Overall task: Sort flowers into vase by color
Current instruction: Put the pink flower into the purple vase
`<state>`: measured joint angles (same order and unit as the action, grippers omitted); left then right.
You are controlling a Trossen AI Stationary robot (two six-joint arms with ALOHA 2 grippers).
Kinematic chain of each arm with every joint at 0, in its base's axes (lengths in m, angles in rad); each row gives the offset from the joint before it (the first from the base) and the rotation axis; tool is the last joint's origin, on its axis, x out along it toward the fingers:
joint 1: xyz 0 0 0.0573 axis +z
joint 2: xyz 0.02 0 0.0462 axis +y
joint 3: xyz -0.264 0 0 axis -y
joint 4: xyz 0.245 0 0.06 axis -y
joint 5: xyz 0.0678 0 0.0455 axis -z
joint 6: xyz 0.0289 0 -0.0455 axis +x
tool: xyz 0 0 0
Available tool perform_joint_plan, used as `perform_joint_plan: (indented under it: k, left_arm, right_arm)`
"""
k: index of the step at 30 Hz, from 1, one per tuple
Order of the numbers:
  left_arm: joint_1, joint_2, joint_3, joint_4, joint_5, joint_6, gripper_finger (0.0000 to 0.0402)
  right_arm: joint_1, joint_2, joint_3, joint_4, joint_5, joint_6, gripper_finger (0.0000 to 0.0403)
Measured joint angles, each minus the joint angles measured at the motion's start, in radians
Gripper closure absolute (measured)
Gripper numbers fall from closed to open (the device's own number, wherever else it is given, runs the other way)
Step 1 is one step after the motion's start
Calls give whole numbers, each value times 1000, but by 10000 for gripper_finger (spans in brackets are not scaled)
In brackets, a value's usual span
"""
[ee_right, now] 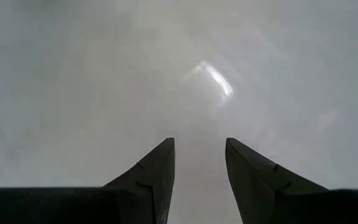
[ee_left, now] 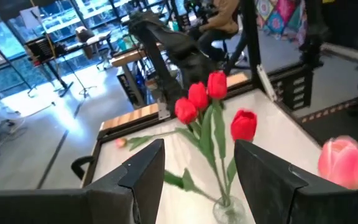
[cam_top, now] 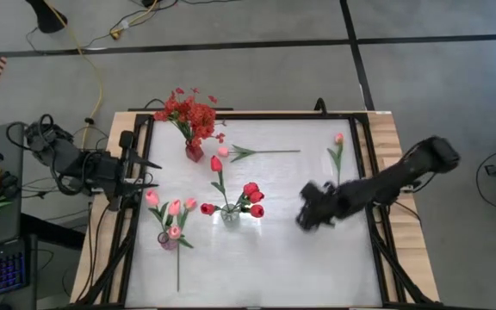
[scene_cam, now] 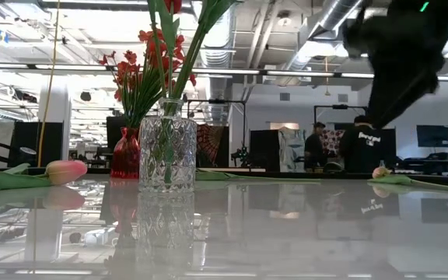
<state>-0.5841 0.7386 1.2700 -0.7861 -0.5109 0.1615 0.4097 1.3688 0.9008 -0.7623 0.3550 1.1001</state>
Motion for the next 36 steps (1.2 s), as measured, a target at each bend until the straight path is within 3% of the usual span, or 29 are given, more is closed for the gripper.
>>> perform_joint_plan:
  k: [7,16,25,36]
  left_arm:
    - [65,-123,-139,165,-19,76,219]
    - [184,-254,-293,259,-20,45,219]
    - [342,-258,-358,251,-40,63,219]
    - [518,-291,-379,221,117,11,219]
  right_arm:
    - [-274,-226,-104,-141,42,138,235]
    - [-525,-166,-106,-383,18,78,235]
    - [-675,-126,-253,-285,-84,-45,235]
    - [-728,-125,-371,-96,-118,-104,235]
